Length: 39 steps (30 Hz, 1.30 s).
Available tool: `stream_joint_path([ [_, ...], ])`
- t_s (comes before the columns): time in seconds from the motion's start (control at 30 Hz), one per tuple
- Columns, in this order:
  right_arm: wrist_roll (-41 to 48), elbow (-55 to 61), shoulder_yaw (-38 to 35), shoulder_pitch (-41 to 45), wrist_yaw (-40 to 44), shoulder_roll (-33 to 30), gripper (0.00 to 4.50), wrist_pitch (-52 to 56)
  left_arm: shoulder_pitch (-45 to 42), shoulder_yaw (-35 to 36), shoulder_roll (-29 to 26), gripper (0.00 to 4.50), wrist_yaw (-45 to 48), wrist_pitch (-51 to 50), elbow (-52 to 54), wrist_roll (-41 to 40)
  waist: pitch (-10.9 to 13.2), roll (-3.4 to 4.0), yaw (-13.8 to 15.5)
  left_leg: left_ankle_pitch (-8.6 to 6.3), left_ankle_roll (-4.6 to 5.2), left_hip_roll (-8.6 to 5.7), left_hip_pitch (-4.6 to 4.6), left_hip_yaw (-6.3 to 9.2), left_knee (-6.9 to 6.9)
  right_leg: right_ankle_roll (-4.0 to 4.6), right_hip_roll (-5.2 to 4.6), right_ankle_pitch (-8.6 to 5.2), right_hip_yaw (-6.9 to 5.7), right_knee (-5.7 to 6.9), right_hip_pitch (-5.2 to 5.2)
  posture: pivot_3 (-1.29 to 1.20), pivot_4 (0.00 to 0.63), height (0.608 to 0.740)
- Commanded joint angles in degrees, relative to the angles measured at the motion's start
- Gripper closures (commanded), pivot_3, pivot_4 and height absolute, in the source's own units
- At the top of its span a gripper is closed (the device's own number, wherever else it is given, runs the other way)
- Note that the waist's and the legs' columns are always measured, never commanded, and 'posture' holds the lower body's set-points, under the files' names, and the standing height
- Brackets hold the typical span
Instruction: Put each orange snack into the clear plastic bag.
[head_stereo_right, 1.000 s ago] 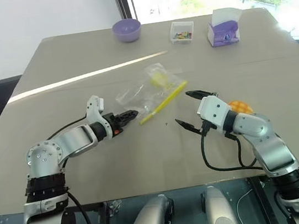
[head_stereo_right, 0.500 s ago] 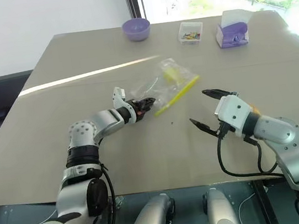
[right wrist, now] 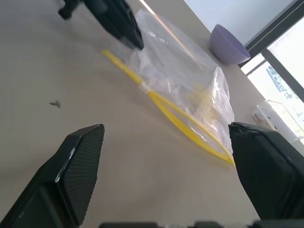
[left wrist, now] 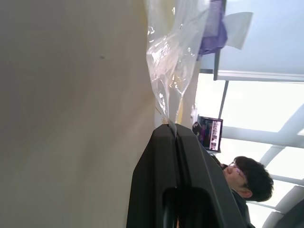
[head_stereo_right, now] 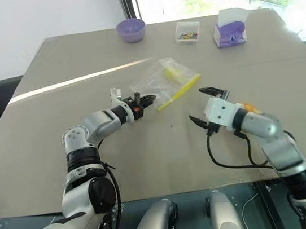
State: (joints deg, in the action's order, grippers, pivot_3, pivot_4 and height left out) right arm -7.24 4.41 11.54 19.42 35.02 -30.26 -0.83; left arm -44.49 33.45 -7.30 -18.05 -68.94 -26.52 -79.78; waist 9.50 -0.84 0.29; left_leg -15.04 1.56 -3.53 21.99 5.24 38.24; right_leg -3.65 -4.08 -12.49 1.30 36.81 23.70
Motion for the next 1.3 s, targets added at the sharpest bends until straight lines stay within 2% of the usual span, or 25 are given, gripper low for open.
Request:
stream_joint_path([
  [0.03,-6.9,-13.9,3.6,8.5,-5.8,2.9,0.0,-7.5,-0.2,0.8,0.4,4.44,-2.4,-0.3,3.7,-3.9,0.0,-0.01,-0.4,0.0,-0.01,0.0,0.0,-0.01,-0.01,0.01,0.02,0.0,0.01,0.01,0.02,0.0,0.15,0.74],
  [0.2,-14.3,-33.8,6.9,18.6,-15.2,6.5,0.0,-15.7,0.6,0.2,1.2,4.44,-4.5,0.5,5.4,-5.9,0.0,-0.06,-0.7,0.01,-0.02,-0.03,0.01,-0.05,-0.03,0.02,0.02,0.01,0.07,0.01,0.06,0.0,0.15,0.74],
  [0.67,-23.3,-57.5,10.0,31.1,-32.0,11.4,0.0,-21.8,2.5,-1.4,1.5,4.44,-7.9,2.7,8.9,-11.5,0.0,-0.06,-1.2,0.02,-0.02,0.0,0.03,-0.13,-0.02,0.03,0.06,0.01,0.16,0.0,0.1,0.0,0.15,0.74],
  [0.77,-24.1,-62.3,10.8,33.3,-34.5,13.1,0.66,-23.6,3.0,-1.8,1.2,4.5,-8.0,3.3,9.4,-12.2,0.0,-0.07,-1.4,0.02,-0.02,0.02,0.0,-0.15,-0.03,0.03,0.08,0.01,0.19,0.01,0.09,0.0,0.15,0.74],
  [0.83,-24.6,-65.3,11.2,34.6,-35.8,14.1,1.51,-24.6,3.3,-2.2,0.9,4.5,-8.1,3.8,9.7,-12.8,0.0,-0.07,-1.4,0.02,-0.02,0.02,0.0,-0.17,-0.03,0.03,0.08,0.01,0.2,0.01,0.09,0.0,0.15,0.74],
  [0.93,-25.1,-67.7,11.5,35.6,-36.8,14.4,3.17,-25.6,3.7,-2.6,0.5,4.5,-8.2,4.4,10.1,-13.6,0.0,-0.07,-1.4,0.02,-0.02,0.02,0.01,-0.16,-0.03,0.03,0.08,0.01,0.2,0.01,0.09,0.0,0.15,0.74],
  [1.03,-25.2,-67.9,11.4,36.4,-37.2,13.7,4.4,-26.8,4.2,-2.9,-0.3,4.5,-8.4,4.9,10.5,-14.6,0.0,-0.07,-1.5,0.02,-0.02,0.02,0.01,-0.18,-0.03,0.03,0.08,0.01,0.22,0.0,0.09,0.0,0.15,0.74],
  [1.13,-24.8,-65.9,10.9,36.8,-36.0,12.5,4.4,-27.9,5.3,-3.3,-2.5,4.5,-7.9,3.5,11.4,-16.3,0.1,-0.06,-1.7,0.02,-0.02,0.02,0.0,-0.16,-0.03,0.03,0.09,0.01,0.2,0.01,0.09,0.0,0.15,0.74],
  [1.3,-22.2,-53.9,8.9,33.0,-29.9,8.8,4.4,-27.3,10.4,-6.2,-13.6,4.5,1.9,-3.2,17.7,-15.7,0.1,-0.03,-2.8,0.02,-0.02,0.03,0.07,-0.19,-0.1,0.03,0.1,0.01,0.29,0.02,0.23,0.0,0.15,0.74],
])
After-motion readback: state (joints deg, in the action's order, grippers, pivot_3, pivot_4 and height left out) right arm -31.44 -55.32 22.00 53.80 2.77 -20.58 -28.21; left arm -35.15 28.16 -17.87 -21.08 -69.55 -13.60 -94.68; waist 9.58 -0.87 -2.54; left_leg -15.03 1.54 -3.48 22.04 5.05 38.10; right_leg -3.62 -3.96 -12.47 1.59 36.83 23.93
